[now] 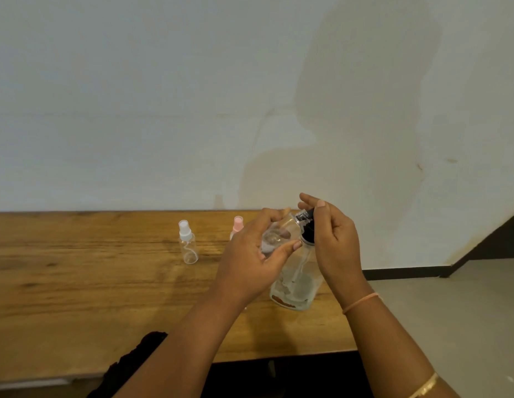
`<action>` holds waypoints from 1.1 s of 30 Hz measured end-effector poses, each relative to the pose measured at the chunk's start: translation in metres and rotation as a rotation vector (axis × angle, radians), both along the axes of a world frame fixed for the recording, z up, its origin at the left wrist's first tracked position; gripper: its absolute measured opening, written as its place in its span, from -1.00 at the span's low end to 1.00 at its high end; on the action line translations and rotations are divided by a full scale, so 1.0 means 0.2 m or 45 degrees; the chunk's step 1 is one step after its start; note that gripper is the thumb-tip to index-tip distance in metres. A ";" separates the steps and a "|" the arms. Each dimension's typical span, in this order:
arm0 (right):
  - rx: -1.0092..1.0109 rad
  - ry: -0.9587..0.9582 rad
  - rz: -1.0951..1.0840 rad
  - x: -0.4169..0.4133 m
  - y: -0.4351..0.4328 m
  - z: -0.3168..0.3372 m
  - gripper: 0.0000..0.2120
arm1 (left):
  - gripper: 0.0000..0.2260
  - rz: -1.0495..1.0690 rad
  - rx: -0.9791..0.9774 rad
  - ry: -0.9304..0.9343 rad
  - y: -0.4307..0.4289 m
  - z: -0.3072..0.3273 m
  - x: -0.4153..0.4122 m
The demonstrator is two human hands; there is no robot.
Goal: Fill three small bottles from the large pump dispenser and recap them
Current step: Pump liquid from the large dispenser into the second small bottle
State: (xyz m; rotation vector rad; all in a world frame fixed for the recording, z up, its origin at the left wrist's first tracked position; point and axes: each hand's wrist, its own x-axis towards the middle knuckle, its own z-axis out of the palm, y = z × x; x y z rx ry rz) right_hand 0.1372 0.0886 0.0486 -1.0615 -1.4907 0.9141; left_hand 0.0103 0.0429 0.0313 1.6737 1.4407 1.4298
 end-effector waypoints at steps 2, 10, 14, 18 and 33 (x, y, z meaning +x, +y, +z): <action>-0.006 0.045 0.000 -0.01 -0.01 0.01 -0.71 | -0.69 0.000 0.032 -0.009 0.00 0.01 0.00; 0.020 0.021 0.034 0.01 0.02 0.05 -0.70 | -0.69 0.003 0.075 -0.012 0.00 0.02 0.01; 0.053 0.024 0.025 0.00 0.02 0.00 -0.70 | -0.68 0.004 -0.001 0.013 0.01 0.00 0.00; 0.037 0.061 0.028 -0.01 0.00 0.00 -0.74 | -0.65 0.004 -0.002 -0.007 0.00 0.01 0.01; 0.033 0.034 0.032 -0.01 0.01 0.00 -0.72 | -0.69 0.005 -0.018 -0.029 0.01 -0.01 0.01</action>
